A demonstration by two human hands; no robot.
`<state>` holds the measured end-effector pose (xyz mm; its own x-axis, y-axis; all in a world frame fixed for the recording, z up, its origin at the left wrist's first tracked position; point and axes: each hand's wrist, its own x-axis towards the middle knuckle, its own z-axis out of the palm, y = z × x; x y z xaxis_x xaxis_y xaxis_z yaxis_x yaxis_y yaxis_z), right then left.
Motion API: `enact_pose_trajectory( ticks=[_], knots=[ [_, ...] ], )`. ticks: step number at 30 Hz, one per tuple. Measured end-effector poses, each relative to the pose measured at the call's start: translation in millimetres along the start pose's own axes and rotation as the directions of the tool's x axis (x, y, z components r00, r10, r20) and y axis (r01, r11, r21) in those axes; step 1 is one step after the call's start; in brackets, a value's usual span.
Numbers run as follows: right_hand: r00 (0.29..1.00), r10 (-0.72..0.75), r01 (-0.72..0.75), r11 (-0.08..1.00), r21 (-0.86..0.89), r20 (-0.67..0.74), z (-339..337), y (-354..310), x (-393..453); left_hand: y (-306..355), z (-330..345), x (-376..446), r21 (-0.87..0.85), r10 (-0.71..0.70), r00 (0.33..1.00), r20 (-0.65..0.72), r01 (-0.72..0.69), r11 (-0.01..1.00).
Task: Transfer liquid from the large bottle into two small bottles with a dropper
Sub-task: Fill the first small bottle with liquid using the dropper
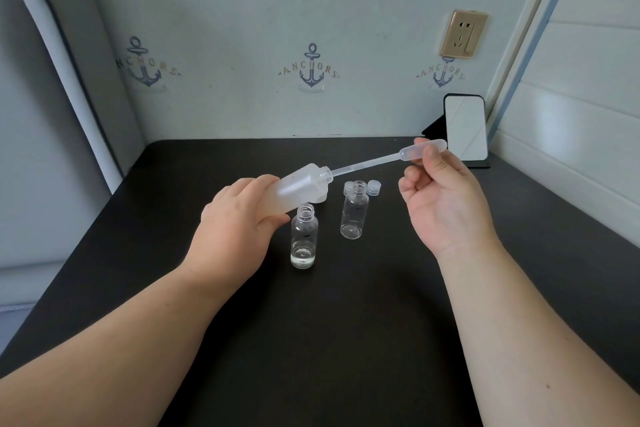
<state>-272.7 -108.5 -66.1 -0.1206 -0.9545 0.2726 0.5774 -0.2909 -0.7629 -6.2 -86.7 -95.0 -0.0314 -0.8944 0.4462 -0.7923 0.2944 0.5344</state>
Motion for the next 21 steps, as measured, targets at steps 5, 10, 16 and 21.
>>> enact_pose_trajectory(
  ticks=[5,10,16,21],
  knots=[
    [0.995,-0.008,0.016,0.996,0.084,-0.096,-3.3,-3.2,1.6,-2.3,0.1,0.3,-0.002,-0.010,1.000,-0.015,0.010,1.000],
    [0.983,-0.021,0.050,0.987,0.156,-0.182,-7.0,-6.0,4.4,-5.4,0.3,1.8,-0.032,-0.046,0.997,-0.067,0.043,0.999],
    [0.974,-0.016,0.063,0.977,0.202,-0.226,-9.1,-7.5,4.3,-7.8,-1.3,2.6,-0.118,-0.094,0.993,-0.077,0.084,0.989],
    [0.966,0.000,0.071,0.962,0.265,-0.257,-9.7,-8.9,3.8,-7.3,-0.3,1.3,-0.251,-0.155,0.985,-0.081,0.130,0.959]
  ],
)
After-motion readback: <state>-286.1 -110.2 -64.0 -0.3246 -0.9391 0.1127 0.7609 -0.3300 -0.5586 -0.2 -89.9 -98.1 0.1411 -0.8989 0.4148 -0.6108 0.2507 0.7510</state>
